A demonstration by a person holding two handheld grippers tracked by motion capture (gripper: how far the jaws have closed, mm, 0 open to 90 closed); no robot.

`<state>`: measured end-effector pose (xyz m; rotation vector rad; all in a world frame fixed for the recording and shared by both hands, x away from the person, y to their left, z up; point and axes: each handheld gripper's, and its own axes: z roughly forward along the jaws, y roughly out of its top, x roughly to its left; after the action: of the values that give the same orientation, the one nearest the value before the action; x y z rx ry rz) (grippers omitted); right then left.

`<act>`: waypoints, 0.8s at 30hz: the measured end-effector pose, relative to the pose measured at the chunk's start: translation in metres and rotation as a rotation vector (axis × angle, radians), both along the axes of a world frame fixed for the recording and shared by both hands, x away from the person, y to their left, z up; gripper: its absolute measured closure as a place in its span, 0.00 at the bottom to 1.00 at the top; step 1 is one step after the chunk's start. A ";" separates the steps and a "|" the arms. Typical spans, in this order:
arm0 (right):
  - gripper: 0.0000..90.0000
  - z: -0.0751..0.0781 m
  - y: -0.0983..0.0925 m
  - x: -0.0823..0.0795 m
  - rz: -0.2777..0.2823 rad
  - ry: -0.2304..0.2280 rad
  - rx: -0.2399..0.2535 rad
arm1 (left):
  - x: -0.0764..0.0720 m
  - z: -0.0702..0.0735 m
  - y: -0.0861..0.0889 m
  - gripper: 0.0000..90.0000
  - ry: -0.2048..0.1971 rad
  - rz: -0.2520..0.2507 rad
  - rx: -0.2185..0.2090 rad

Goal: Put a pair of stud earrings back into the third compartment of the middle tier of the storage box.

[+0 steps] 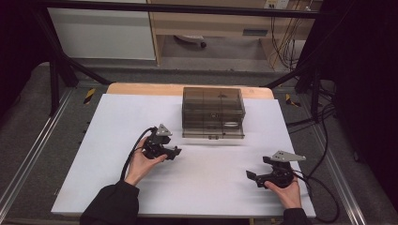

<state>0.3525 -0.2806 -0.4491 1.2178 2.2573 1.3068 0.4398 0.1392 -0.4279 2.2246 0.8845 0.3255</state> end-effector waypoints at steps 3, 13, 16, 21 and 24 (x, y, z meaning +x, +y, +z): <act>0.01 0.000 0.000 0.000 0.001 0.000 -0.001 | 0.003 -0.003 0.000 0.51 -0.002 0.007 0.003; 0.01 0.000 0.000 0.000 0.002 -0.001 0.000 | 0.011 -0.014 -0.002 0.70 0.029 0.004 0.025; 0.01 0.000 0.000 0.000 0.003 -0.004 0.001 | 0.012 -0.016 -0.003 0.73 0.021 -0.005 0.034; 0.01 0.000 0.000 0.000 0.001 -0.004 0.001 | 0.013 -0.017 -0.003 0.81 0.008 -0.009 0.035; 0.01 0.000 0.000 0.000 0.002 -0.002 0.000 | 0.013 -0.017 -0.002 0.87 0.005 -0.004 0.037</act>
<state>0.3525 -0.2808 -0.4491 1.2139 2.2580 1.3086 0.4531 0.1374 -0.4452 2.2621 0.8827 0.3374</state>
